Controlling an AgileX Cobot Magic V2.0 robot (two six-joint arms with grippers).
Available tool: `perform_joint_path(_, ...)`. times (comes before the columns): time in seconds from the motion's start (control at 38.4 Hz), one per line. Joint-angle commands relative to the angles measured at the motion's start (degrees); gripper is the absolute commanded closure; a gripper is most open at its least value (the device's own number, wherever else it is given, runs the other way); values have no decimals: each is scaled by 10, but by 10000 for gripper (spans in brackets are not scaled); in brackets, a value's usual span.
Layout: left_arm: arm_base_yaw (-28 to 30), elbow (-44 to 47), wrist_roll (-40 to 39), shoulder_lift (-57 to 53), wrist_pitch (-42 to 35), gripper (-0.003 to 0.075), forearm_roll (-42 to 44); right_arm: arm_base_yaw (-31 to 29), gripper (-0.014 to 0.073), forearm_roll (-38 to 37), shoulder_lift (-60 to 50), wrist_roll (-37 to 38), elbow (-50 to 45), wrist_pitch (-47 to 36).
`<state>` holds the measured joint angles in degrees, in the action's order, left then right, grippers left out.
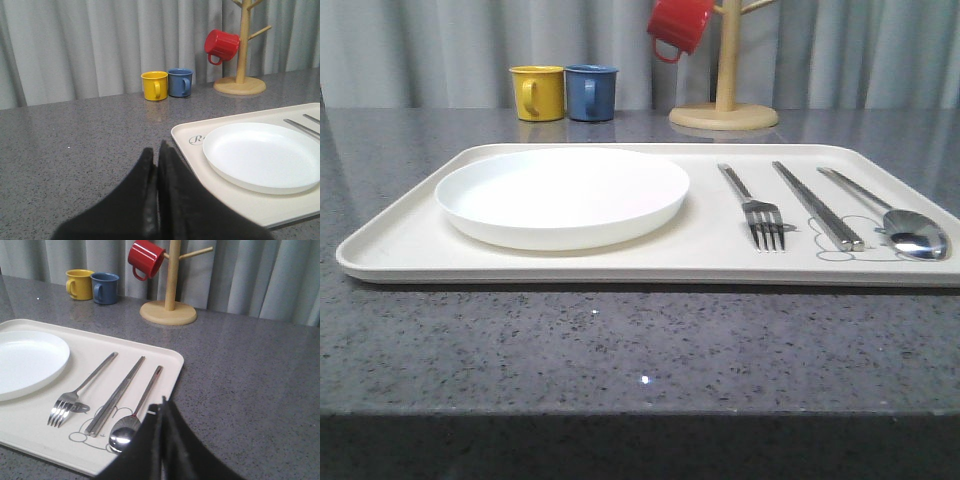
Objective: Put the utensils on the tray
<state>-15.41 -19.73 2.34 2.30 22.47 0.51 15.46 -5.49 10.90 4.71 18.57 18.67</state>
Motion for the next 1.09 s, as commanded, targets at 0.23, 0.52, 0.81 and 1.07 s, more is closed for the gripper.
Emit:
perform_joint_path(0.23, 0, -15, -5, 8, -47, 739, -5, -1, 662, -10, 5, -5, 14, -50)
perform_joint_path(0.52, 0, -15, -5, 8, -47, 739, -5, -1, 662, -10, 5, -5, 14, -50)
perform_joint_path(0.81, 16, 18, -5, -15, -62, 739, -5, -1, 662, -10, 5, -5, 14, -50)
perform_joint_path(1.07, 161, 169, -5, -40, -124, 739, -5, -1, 662, -10, 5, -5, 14, -50)
